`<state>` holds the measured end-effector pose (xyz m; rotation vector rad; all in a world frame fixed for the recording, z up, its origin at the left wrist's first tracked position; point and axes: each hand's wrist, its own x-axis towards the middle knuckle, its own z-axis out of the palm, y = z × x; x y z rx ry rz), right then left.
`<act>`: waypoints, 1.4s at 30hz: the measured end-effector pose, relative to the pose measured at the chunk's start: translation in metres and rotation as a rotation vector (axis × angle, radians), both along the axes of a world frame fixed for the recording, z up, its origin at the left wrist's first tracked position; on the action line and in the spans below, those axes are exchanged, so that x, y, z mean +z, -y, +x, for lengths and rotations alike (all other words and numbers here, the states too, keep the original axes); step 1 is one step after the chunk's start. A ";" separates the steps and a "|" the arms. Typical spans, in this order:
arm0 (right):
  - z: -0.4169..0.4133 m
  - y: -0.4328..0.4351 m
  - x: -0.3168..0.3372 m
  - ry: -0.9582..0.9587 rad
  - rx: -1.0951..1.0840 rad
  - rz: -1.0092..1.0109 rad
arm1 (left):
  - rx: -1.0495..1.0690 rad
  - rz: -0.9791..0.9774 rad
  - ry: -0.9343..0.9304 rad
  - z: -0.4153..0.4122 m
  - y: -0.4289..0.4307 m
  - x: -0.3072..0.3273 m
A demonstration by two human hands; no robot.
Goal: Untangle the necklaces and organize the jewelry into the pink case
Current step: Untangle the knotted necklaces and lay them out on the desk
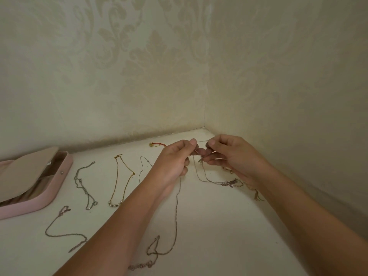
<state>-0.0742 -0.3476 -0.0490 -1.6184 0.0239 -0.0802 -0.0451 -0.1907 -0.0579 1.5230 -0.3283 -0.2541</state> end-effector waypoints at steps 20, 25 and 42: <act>-0.005 0.010 0.014 -0.045 0.161 0.440 | -0.118 0.060 0.027 0.002 -0.003 -0.003; -0.007 0.011 0.016 -0.045 0.220 0.464 | -0.175 0.008 -0.034 0.003 0.000 -0.004; -0.011 0.017 0.017 -0.160 0.438 0.159 | -0.265 -0.514 -0.294 0.006 -0.002 0.006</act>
